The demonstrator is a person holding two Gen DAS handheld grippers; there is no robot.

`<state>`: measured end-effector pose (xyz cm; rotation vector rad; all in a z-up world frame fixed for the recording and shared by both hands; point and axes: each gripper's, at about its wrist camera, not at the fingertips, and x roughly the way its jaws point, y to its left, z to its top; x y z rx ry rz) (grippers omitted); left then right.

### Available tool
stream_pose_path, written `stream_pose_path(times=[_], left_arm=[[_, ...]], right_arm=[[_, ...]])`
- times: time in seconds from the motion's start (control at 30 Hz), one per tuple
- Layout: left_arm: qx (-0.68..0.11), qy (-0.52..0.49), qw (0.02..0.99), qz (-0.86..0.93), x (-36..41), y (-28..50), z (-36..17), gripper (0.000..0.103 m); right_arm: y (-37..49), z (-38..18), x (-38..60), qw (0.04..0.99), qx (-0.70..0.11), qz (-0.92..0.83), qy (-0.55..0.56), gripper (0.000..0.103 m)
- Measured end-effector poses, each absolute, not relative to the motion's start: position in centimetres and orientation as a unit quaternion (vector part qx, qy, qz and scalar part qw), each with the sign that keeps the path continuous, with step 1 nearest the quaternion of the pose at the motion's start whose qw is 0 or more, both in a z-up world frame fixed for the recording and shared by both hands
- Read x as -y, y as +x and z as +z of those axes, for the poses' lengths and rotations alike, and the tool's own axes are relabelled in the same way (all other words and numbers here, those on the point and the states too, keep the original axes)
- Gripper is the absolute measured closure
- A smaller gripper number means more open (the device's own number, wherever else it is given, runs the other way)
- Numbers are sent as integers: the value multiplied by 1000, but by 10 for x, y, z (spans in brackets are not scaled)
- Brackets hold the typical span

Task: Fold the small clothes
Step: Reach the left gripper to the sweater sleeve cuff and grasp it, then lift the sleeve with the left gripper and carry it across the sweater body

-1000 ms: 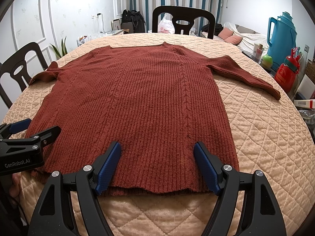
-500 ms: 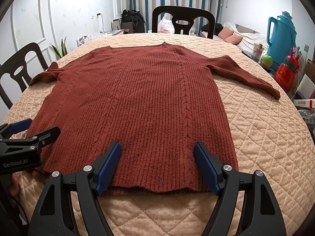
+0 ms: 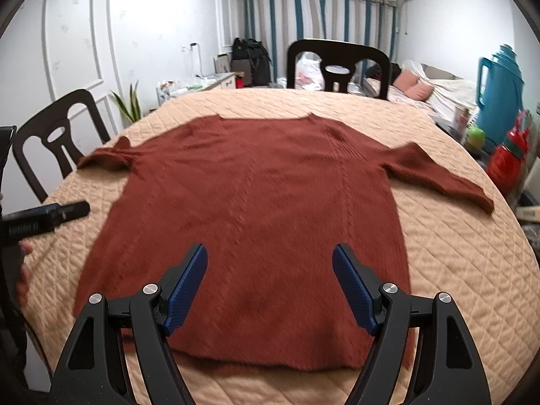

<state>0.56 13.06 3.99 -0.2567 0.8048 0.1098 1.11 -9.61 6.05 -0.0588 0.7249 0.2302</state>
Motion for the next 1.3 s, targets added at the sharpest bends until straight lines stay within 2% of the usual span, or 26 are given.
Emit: stream_pose_path(times=[0.2, 0.3, 0.47, 0.63, 0.83, 1.03, 1.17, 1.27, 1.3], left_arm=[[-368, -174, 908, 97, -184, 22, 42, 1], [-369, -215, 899, 99, -206, 32, 37, 6], [-371, -282, 876, 127, -240, 54, 27, 20], [-364, -356, 851, 129, -266, 70, 16, 23], [-366, -389, 836, 126, -275, 84, 3, 34], [-356, -405, 831, 137, -278, 87, 2, 58], [-354, -424, 823, 134, -282, 91, -2, 82], [-347, -422, 827, 131, -282, 91, -1, 92], [-343, -420, 830, 132, -282, 91, 0, 92]], right_arm=[[33, 64, 72, 926, -350, 139, -32, 27], [43, 65, 58, 922, -354, 151, -33, 27], [53, 61, 37, 916, -361, 170, -37, 27], [58, 54, 27, 910, -373, 177, -42, 27], [65, 51, 29, 907, -385, 169, -33, 27], [66, 51, 27, 907, -384, 169, -34, 27], [67, 49, 27, 905, -388, 171, -33, 27], [67, 49, 28, 905, -389, 171, -31, 27], [67, 49, 28, 905, -389, 171, -30, 27]])
